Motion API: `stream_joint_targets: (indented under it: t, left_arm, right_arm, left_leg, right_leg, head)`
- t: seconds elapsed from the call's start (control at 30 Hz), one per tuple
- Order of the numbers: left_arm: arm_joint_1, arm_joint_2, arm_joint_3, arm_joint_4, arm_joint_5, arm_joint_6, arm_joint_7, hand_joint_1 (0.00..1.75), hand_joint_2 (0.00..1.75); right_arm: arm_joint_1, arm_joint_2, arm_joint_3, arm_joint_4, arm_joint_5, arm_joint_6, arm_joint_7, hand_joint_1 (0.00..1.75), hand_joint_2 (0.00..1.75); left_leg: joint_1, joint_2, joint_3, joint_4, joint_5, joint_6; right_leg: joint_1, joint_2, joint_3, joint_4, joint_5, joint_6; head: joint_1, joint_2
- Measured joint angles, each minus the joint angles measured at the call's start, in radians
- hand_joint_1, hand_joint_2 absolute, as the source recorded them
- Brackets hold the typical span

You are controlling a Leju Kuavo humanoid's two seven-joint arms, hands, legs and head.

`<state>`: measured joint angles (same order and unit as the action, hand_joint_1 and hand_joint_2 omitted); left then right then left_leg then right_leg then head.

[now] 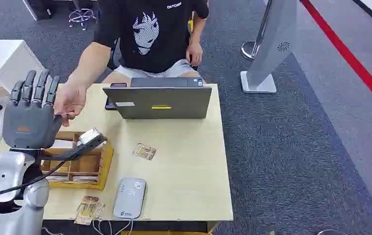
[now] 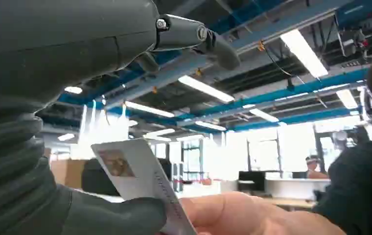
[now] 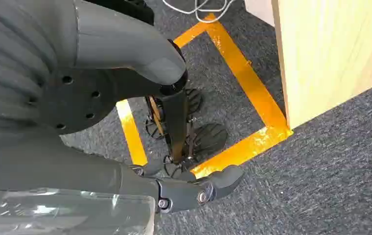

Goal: Pass the card to the sensor for recognition and then transmit it.

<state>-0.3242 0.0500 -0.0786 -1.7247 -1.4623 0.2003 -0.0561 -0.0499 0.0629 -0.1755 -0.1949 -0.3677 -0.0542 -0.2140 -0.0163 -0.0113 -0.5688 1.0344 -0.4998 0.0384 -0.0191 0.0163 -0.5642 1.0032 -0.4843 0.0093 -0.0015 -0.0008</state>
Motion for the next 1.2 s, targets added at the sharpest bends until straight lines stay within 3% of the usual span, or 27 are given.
stream_joint_targets:
  t: [0.63,0.93,1.2]
  left_arm:
    - [0.008,0.012,-0.010,0.000,-0.001,0.021,-0.003,1.75,1.75]
    - [0.263,-0.088,-0.027,-0.069,0.166,0.158,-0.145,1.75,1.75]
    - [0.403,-0.153,-0.028,-0.072,0.249,0.156,-0.227,1.75,1.75]
  right_arm:
    - [-0.002,0.004,-0.013,0.000,0.011,-0.005,-0.003,0.00,1.75]
    - [0.000,0.013,-0.037,0.000,0.012,-0.022,0.003,0.00,1.75]
    - [0.000,0.020,-0.059,0.000,0.018,-0.033,0.005,0.00,1.75]
  left_leg:
    - [0.000,0.000,0.000,0.000,0.000,0.000]
    - [0.000,0.001,0.000,0.000,-0.001,0.001]
    - [0.000,0.000,0.000,0.000,-0.001,0.001]
  right_leg:
    - [0.000,0.000,0.000,0.000,0.000,0.000]
    - [0.000,0.002,0.000,-0.001,-0.001,0.001]
    - [0.000,0.001,0.000,-0.001,-0.001,0.001]
  head:
    - [0.000,0.000]
    - [0.000,0.000]
    - [0.000,0.000]
